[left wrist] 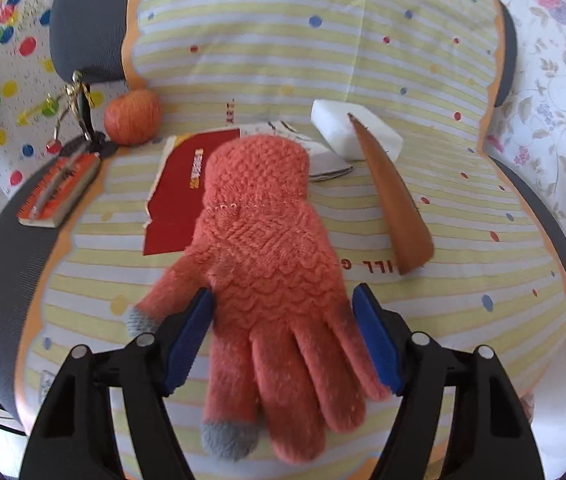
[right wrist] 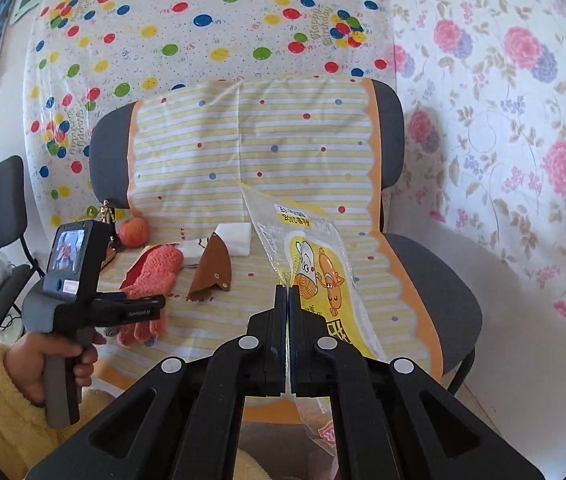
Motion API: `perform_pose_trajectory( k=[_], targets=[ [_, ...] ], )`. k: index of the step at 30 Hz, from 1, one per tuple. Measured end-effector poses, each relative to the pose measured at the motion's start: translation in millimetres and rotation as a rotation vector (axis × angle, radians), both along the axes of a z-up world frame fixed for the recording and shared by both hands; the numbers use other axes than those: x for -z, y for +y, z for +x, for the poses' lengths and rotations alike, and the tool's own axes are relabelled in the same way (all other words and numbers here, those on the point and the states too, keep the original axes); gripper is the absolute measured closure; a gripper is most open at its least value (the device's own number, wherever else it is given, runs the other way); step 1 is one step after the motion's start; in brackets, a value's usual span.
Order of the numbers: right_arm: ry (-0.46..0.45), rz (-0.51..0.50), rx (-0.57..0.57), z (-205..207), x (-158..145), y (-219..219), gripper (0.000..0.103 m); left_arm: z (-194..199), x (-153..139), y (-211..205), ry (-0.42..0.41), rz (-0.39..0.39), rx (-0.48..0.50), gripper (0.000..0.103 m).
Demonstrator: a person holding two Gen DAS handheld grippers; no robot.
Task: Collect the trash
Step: 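Grasp the clear snack bag with the right tool while the left tool grasps the pink glove, then carry bag and glove over the pink bin and open both tools to drop them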
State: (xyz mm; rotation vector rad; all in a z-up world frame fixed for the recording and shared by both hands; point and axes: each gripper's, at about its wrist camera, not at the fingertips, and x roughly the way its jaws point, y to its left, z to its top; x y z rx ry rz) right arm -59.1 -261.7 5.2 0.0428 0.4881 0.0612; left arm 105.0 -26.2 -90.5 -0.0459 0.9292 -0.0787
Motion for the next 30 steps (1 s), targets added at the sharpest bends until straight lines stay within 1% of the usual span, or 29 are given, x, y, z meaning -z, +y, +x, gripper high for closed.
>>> perform_pose_trajectory(
  k=[1, 2, 4, 5, 6, 7, 8, 9, 11, 12, 15, 17, 19, 22, 25, 27, 30],
  targets=[
    [0.014, 0.012, -0.002, 1, 4, -2, 0.102, 3, 3, 1, 0.009, -0.006, -0.006, 0.035],
    [0.021, 0.018, -0.001, 1, 6, -3, 0.102, 2, 4, 1, -0.009, 0.000, -0.010, 0.036],
    [0.029, 0.028, -0.003, 1, 11, -4, 0.102, -1, 4, 0, -0.027, 0.009, -0.001, 0.043],
    [0.033, 0.036, -0.005, 2, 13, -5, 0.102, -4, 3, 1, -0.037, 0.005, 0.007, 0.057],
    [0.037, 0.046, -0.008, 3, 14, -5, 0.102, -7, -1, 3, -0.052, -0.009, 0.023, 0.084],
    [0.039, 0.053, -0.010, 4, 14, -5, 0.102, -8, -3, 4, -0.058, -0.024, 0.031, 0.090],
    [0.038, 0.057, -0.012, 5, 14, -4, 0.102, -12, -7, 8, -0.064, -0.038, 0.028, 0.090],
    [0.037, 0.057, -0.017, 5, 14, -4, 0.102, -23, -16, 13, -0.104, -0.035, 0.020, 0.091],
    [0.037, 0.070, -0.027, 5, 13, -4, 0.102, -48, -38, 14, -0.198, -0.017, 0.043, 0.091],
    [0.036, 0.086, -0.032, 4, 12, -5, 0.102, -64, -51, 15, -0.241, -0.028, 0.069, 0.091],
    [0.027, 0.144, -0.047, -1, 7, -9, 0.102, -104, -84, 14, -0.333, -0.078, 0.155, 0.091],
    [0.020, 0.179, -0.054, -8, 4, -12, 0.102, -127, -101, 5, -0.381, -0.092, 0.219, 0.091],
    [0.022, 0.208, -0.051, -17, 2, -18, 0.102, -142, -111, -7, -0.409, -0.115, 0.280, 0.091],
    [0.033, 0.213, -0.018, -36, 1, -31, 0.102, -160, -114, -33, -0.428, -0.155, 0.385, 0.091],
    [0.066, 0.213, 0.044, -58, 9, -50, 0.101, -170, -107, -65, -0.413, -0.176, 0.491, 0.091],
    [0.101, 0.232, 0.082, -70, 20, -63, 0.101, -175, -98, -90, -0.400, -0.172, 0.564, 0.091],
    [0.162, 0.271, 0.148, -86, 45, -81, 0.101, -182, -87, -121, -0.375, -0.212, 0.660, 0.090]
  ],
)
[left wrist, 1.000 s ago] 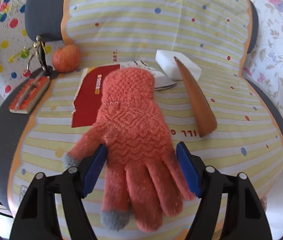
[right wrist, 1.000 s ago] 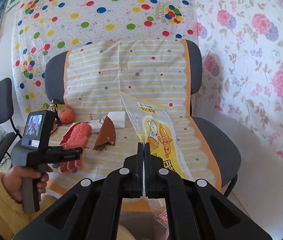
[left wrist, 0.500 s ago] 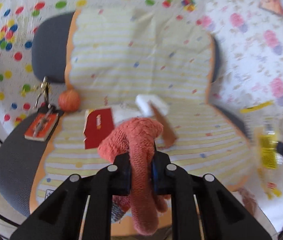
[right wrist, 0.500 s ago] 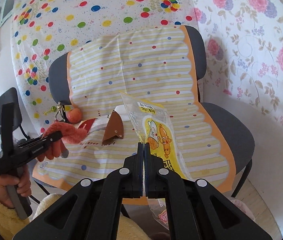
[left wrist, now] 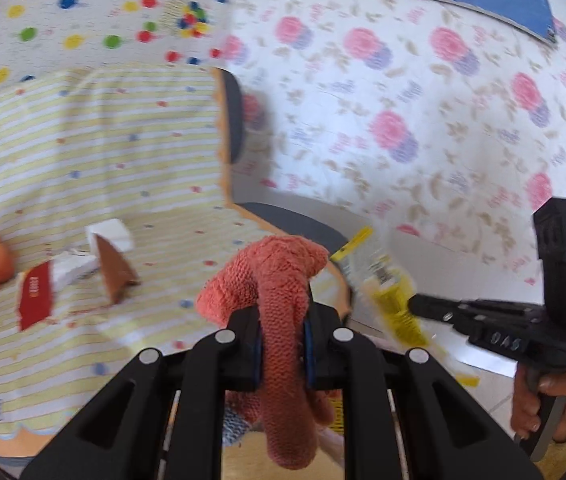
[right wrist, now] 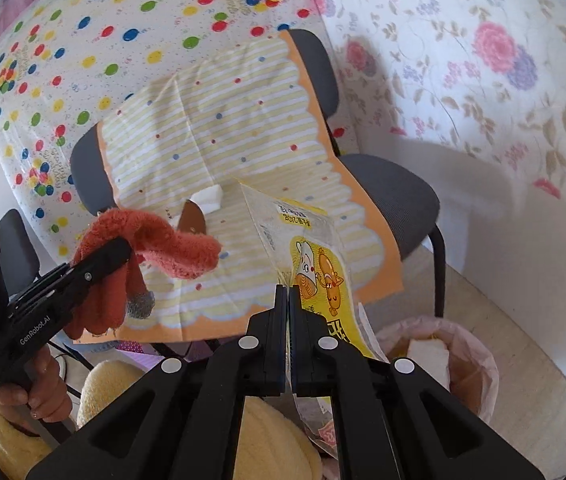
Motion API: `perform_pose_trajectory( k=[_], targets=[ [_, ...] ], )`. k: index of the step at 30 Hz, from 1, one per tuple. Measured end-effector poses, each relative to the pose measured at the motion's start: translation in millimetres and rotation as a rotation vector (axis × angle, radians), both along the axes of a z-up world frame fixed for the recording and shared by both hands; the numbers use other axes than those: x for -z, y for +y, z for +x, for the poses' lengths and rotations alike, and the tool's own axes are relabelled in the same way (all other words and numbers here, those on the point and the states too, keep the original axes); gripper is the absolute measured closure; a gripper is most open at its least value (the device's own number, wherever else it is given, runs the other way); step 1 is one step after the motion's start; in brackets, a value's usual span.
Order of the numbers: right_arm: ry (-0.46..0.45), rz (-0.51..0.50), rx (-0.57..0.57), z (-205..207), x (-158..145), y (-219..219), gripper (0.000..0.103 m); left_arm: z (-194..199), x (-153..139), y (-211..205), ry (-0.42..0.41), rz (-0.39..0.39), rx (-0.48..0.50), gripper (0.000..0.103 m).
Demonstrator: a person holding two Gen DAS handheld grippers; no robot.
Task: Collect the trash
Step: 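Carry bag and glove over the pink bin and open both tools to drop them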
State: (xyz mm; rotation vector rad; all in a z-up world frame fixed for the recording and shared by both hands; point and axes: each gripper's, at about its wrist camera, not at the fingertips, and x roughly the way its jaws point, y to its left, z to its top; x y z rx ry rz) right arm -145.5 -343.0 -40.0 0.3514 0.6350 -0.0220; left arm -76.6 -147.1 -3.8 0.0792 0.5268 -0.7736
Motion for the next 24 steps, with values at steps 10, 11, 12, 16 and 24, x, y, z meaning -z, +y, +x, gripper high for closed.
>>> perform_pose_trajectory(
  k=[10, 11, 12, 16, 24],
  targets=[
    [0.091, 0.035, 0.152, 1, 75, -43, 0.101, -10, 50, -30, 0.093, 0.043, 0.071, 0.090],
    [0.094, 0.031, 0.159, 5, 80, -46, 0.101, -8, 51, -29, 0.096, 0.047, 0.068, 0.090],
    [0.101, 0.029, 0.163, 9, 85, -49, 0.097, -8, 51, -29, 0.095, 0.051, 0.066, 0.090],
    [0.164, 0.048, 0.198, 21, 105, -66, 0.092, -5, 54, -29, 0.094, 0.069, 0.052, 0.090],
    [0.149, -0.001, 0.231, 6, 86, -73, 0.078, -6, 62, -42, 0.120, 0.101, 0.093, 0.090]
  ],
)
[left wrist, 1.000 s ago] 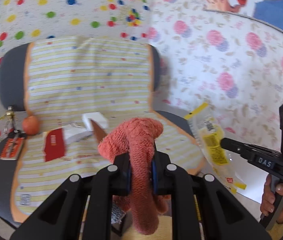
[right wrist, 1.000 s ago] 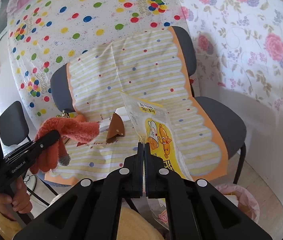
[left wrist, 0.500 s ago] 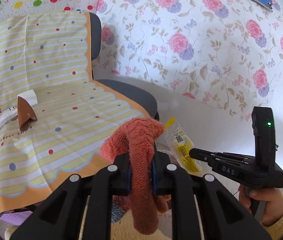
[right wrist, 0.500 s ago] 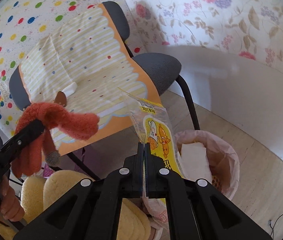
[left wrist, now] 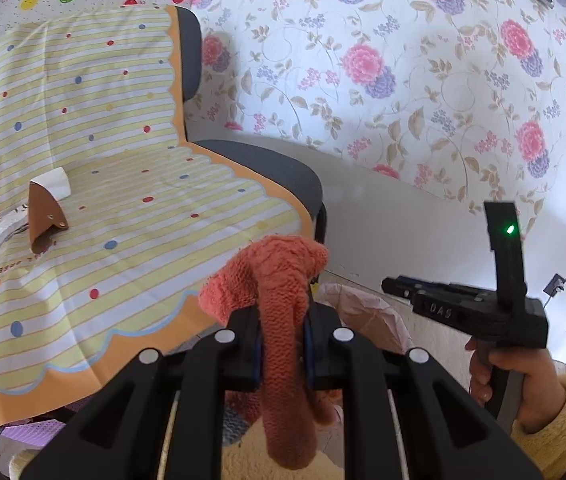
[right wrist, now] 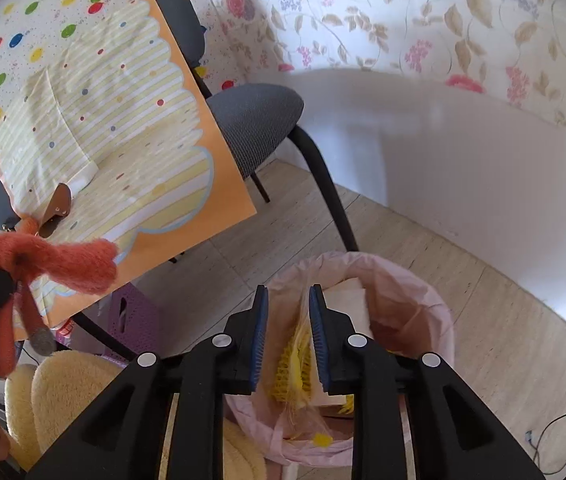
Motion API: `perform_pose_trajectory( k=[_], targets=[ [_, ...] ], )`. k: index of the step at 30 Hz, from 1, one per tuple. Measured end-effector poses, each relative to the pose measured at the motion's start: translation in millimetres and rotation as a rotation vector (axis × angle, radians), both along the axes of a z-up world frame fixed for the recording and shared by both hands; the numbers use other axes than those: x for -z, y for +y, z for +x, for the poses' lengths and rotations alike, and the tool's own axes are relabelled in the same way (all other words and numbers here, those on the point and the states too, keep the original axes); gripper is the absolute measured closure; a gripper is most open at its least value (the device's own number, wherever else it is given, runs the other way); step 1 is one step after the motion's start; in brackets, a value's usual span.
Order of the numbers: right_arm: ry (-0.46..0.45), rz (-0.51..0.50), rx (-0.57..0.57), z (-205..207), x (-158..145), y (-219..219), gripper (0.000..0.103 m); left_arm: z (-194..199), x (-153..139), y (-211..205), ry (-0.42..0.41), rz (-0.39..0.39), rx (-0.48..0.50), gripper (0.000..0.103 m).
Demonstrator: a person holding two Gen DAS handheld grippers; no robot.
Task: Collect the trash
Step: 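Carry bag and glove over the pink bin and open both tools to drop them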
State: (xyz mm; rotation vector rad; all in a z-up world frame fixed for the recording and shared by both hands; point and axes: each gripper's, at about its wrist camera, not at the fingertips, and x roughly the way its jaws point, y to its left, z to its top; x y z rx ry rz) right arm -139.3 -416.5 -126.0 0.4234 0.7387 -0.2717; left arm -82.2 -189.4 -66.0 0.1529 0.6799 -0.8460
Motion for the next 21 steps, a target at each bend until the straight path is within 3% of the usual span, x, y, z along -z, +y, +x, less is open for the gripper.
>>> perform_pose_trajectory(
  k=[8, 14, 16, 18, 21],
  targets=[
    [-0.089, -0.034, 0.032, -40, -41, -5, 0.072, -25, 13, -47, 0.037, 0.056, 0.182, 0.090],
    [-0.152, -0.053, 0.068, -61, -64, -14, 0.070, -26, 16, -84, 0.064, 0.064, 0.237, 0.088],
    [-0.158, -0.059, 0.076, -64, -66, -16, 0.070, -23, 17, -93, 0.066, 0.071, 0.228, 0.076],
    [-0.156, -0.062, 0.077, -65, -66, -18, 0.070, -20, 18, -100, 0.067, 0.069, 0.224, 0.039],
    [-0.145, -0.060, 0.070, -64, -64, -19, 0.070, -17, 18, -102, 0.046, 0.071, 0.200, 0.030]
  ],
)
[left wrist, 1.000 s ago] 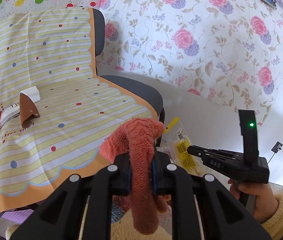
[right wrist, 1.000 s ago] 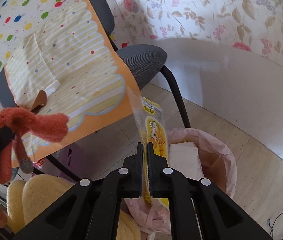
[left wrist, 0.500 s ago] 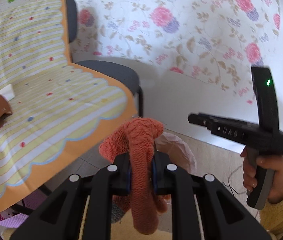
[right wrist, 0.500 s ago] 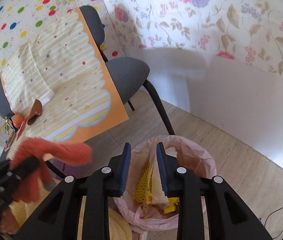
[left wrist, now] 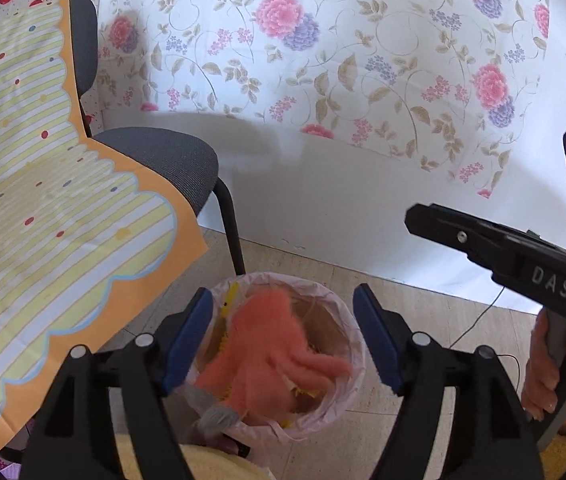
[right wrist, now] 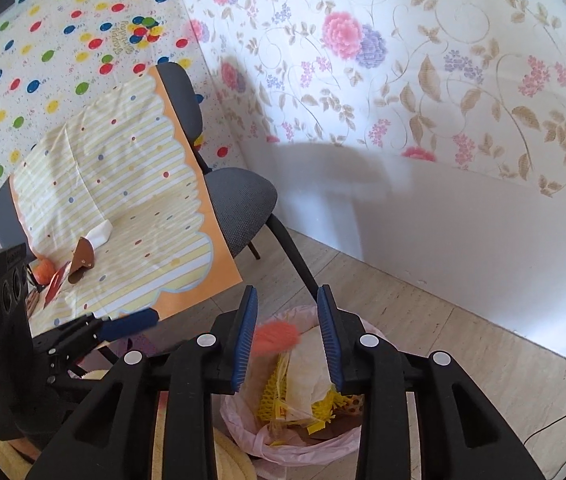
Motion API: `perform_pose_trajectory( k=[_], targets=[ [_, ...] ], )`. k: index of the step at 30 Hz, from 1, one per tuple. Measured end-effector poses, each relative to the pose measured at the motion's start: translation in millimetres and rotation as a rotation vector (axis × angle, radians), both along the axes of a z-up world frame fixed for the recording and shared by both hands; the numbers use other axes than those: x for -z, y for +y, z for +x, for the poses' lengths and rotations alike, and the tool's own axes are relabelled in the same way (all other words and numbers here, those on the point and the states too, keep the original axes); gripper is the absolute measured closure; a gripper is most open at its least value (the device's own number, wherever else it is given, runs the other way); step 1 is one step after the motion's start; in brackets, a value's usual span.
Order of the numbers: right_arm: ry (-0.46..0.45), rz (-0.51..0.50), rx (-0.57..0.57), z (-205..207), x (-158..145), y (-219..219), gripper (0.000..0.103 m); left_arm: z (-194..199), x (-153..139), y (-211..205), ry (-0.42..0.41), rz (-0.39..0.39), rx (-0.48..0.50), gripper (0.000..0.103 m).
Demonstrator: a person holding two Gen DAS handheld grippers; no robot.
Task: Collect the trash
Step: 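Carry bag and glove over the pink bin and open both tools to drop them, then move both open tools back over the chair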
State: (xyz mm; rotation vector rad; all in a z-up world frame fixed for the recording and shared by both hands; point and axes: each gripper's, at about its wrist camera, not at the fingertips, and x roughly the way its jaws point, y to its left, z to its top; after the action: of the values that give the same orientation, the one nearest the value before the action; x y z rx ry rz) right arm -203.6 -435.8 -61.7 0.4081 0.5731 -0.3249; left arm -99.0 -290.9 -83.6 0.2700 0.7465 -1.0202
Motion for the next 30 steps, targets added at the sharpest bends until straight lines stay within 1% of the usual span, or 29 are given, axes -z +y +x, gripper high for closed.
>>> perform_pose_trajectory(
  k=[2, 4, 10, 16, 20, 23, 26, 28, 30],
  targets=[
    [0.000, 0.003, -0.007, -1, 1, -1, 0.070, 6, -1, 6, 0.005, -0.003, -0.032, 0.030],
    [0.001, -0.001, -0.014, -1, 1, 1, 0.070, 12, -5, 19, 0.007, -0.024, -0.070, 0.030],
    [-0.003, -0.006, -0.050, 5, -5, 17, 0.070, 25, -14, 67, -0.027, -0.034, -0.225, 0.030],
    [-0.011, -0.025, -0.141, 18, -20, 55, 0.070, 22, -29, 106, -0.086, -0.028, -0.310, 0.030],
    [-0.014, -0.055, -0.219, 34, -33, 85, 0.070, 24, -38, 137, -0.088, -0.038, -0.369, 0.030],
    [-0.019, -0.081, -0.279, 51, -43, 108, 0.067, 30, -42, 161, -0.082, -0.044, -0.423, 0.030],
    [-0.016, -0.108, -0.337, 74, -51, 131, 0.066, 38, -43, 187, -0.082, -0.048, -0.480, 0.030],
    [-0.014, -0.118, -0.368, 88, -54, 145, 0.063, 45, -43, 206, -0.077, -0.050, -0.526, 0.030],
    [-0.014, -0.135, -0.401, 104, -57, 161, 0.055, 53, -43, 223, -0.079, -0.049, -0.576, 0.030]
  ],
)
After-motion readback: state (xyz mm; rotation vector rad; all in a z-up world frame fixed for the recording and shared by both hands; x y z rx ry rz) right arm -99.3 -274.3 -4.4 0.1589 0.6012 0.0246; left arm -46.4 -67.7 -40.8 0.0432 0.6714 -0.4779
